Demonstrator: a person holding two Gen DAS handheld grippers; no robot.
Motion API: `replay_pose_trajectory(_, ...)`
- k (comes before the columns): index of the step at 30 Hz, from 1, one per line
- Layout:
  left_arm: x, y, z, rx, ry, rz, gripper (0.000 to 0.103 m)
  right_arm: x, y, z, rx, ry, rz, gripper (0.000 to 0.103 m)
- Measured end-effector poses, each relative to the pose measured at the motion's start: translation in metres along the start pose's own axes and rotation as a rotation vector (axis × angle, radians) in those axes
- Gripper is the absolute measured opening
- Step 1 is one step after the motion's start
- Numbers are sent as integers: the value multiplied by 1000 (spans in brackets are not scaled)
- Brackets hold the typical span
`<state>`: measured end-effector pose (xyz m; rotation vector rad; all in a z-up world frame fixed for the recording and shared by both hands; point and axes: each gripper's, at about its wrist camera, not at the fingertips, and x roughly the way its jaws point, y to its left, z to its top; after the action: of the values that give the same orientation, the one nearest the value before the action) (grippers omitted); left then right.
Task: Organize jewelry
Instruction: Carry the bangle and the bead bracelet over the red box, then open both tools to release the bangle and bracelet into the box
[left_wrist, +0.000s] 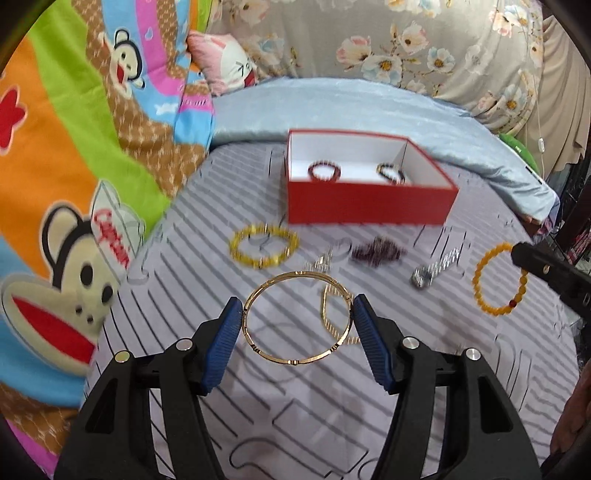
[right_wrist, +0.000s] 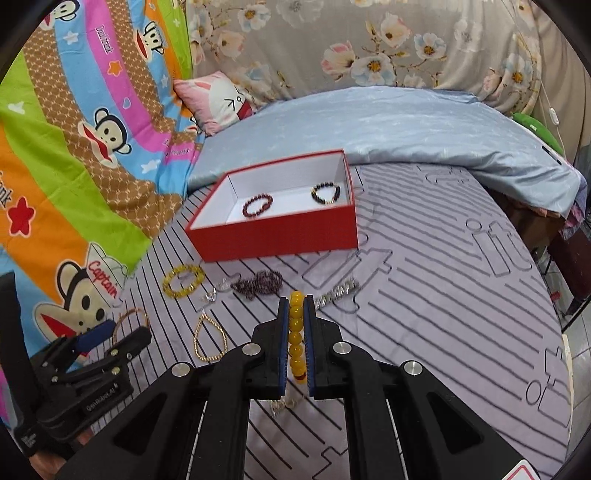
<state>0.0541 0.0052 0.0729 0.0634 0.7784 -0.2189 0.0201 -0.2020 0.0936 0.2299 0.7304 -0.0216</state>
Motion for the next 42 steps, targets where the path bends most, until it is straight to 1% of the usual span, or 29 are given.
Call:
replay_pose_trajectory(6, -4, -9, 61, 27, -76, -20, 60, 1, 6, 46, -46, -52, 11, 7)
replay_pose_trajectory(10, 4, -15, 97, 44, -105, -27, 60, 14, 11, 79, -67, -72, 29, 7)
replay_pose_trajectory(14, 24, -23, 127, 60, -117, -27, 60, 35, 13, 107, -77, -82, 36, 7)
replay_pose_trajectory(18, 55, -30, 151, 55, -96, -55, 60, 65, 12, 129, -74, -74, 43, 7)
replay_pose_trajectory(21, 79, -35, 161, 53, -71, -54, 60, 91, 7, 138, -52, -49, 53, 7)
replay_pose_trajectory(24, 108, -40, 165, 56, -37, -55, 60, 117, 0, 140, -26, -12, 67, 7)
replay_pose_trajectory(29, 138, -46, 161, 72, 4, -49, 60, 154, -7, 129, -20, 52, 54, 7)
replay_pose_trajectory(32, 153, -46, 158, 76, 26, -55, 61, 168, -11, 123, -22, 80, 42, 8)
replay_pose_trajectory(33, 157, -46, 156, 75, 35, -59, 62, 171, -12, 121, -21, 83, 27, 13)
replay_pose_trajectory(34, 160, -46, 155, 72, 42, -49, 70, 172, -13, 120, -28, 76, -5, 23)
replay_pose_trajectory(35, 160, -44, 154, 68, 39, -36, 75, 170, -13, 119, -36, 66, -24, 28)
replay_pose_trajectory(36, 158, -42, 153, 62, 24, -25, 81, 166, -14, 117, -44, 45, -49, 38)
replay_pose_trajectory(37, 156, -40, 152, 61, 14, -20, 82, 161, -15, 116, -46, 34, -55, 42)
replay_pose_trajectory(42, 143, -28, 146, 35, -2, 0, 82, 137, -18, 108, -46, 8, -60, 47)
